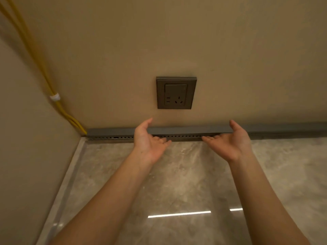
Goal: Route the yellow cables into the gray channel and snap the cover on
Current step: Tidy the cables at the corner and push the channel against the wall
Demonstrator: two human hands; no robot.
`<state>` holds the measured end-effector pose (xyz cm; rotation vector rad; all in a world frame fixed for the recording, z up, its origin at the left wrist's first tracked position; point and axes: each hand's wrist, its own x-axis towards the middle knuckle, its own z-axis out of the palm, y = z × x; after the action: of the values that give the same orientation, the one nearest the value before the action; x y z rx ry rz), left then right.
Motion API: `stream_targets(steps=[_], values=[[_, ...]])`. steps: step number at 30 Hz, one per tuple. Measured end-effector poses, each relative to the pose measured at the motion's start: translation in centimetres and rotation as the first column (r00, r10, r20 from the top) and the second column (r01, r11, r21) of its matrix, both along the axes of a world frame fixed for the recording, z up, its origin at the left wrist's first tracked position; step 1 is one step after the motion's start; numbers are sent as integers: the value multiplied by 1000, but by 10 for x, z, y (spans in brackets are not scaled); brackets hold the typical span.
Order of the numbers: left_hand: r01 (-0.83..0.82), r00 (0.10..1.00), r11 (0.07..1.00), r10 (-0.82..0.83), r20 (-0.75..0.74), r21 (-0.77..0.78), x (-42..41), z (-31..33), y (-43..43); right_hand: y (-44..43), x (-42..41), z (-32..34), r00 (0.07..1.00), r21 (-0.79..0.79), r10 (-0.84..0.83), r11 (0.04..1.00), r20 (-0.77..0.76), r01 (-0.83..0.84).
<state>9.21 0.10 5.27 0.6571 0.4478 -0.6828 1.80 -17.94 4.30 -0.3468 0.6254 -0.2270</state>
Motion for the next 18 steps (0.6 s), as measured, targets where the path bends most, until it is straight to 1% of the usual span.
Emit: stream_targets(steps=[4, 8, 12, 18], values=[[-4, 1000, 1000, 4, 8, -1, -1, -4, -13, -5, 5, 0, 999, -7, 29, 1000, 26, -28], [-29, 999, 999, 29, 21, -35, 6, -7, -15, -13, 10, -1, 993, -47, 98, 994, 58, -96], [-5, 999, 999, 6, 32, -45, 7, -10, -13, -18, 14, -2, 992, -61, 119, 991, 48, -116], [22, 998, 999, -20, 58, -31, 6, -8, -10, -15, 12, -3, 987, -83, 136, 988, 87, -129]])
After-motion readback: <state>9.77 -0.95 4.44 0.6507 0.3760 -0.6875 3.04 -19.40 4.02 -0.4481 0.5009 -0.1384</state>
